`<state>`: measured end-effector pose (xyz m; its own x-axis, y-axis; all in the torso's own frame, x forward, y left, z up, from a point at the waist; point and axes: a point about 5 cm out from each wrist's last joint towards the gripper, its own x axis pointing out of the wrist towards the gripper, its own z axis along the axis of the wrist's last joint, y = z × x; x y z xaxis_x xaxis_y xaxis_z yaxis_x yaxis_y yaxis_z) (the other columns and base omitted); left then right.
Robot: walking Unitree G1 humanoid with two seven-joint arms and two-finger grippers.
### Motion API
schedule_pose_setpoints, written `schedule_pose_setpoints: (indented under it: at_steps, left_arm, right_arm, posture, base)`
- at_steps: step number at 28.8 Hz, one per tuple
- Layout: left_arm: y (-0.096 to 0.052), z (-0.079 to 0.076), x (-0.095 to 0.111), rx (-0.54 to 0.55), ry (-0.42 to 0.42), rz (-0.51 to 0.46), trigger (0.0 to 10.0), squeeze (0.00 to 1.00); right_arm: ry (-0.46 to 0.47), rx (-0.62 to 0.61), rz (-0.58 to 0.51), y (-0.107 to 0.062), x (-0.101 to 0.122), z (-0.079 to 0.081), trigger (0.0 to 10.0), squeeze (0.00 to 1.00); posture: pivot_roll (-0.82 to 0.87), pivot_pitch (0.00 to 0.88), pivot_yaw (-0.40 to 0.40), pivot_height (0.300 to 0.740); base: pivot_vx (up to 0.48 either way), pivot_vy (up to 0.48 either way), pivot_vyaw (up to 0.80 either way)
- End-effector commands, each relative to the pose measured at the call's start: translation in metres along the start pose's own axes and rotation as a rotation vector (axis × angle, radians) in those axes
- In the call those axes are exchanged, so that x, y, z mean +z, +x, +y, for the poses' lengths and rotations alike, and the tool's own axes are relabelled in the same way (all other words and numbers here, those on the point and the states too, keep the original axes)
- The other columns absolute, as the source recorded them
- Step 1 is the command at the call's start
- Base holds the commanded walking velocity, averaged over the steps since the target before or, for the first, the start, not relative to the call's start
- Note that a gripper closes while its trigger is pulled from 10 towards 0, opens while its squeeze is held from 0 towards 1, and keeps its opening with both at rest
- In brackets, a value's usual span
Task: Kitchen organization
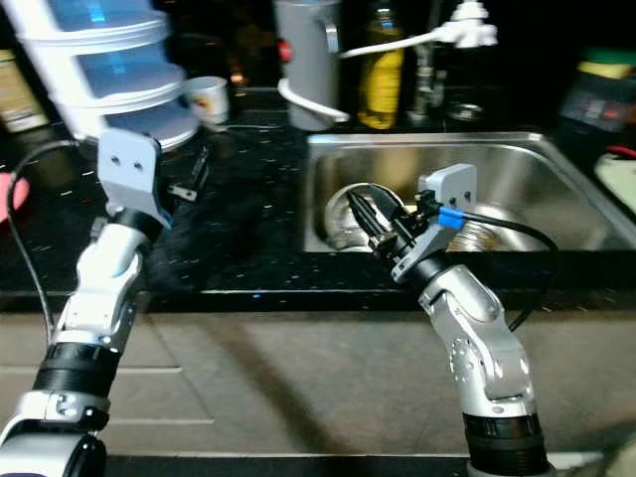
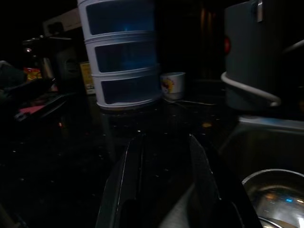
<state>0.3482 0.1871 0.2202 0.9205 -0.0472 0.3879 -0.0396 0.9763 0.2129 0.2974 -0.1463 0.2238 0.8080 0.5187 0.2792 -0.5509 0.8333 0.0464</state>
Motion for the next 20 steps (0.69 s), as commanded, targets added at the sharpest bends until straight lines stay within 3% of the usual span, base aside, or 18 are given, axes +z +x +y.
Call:
schedule_pose_setpoints:
  at_steps: [1,8,20]
  left_arm:
    - [-0.003,0.0,0.001,0.018,-0.018,0.016,10.0,0.0]
    - [-0.009,0.0,0.001,0.034,0.001,0.059,10.0,0.0]
    - [-0.014,-0.002,0.002,0.036,0.009,0.09,10.0,0.0]
  right_arm:
    - [0.017,-0.011,0.014,0.001,-0.005,0.0,10.0,0.0]
    - [0.03,-0.028,0.029,0.003,-0.01,0.0,10.0,0.0]
    - [0.058,-0.043,0.035,0.003,-0.018,0.002,10.0,0.0]
  posture:
    - [-0.04,0.0,-0.002,0.74]
    - [-0.04,0.0,0.002,0.74]
    - [-0.03,0.0,0.003,0.74]
  base:
    - [0.0,0.0,0.0]
    - [0.0,0.0,0.0]
    - [0.0,0.286,0.0]
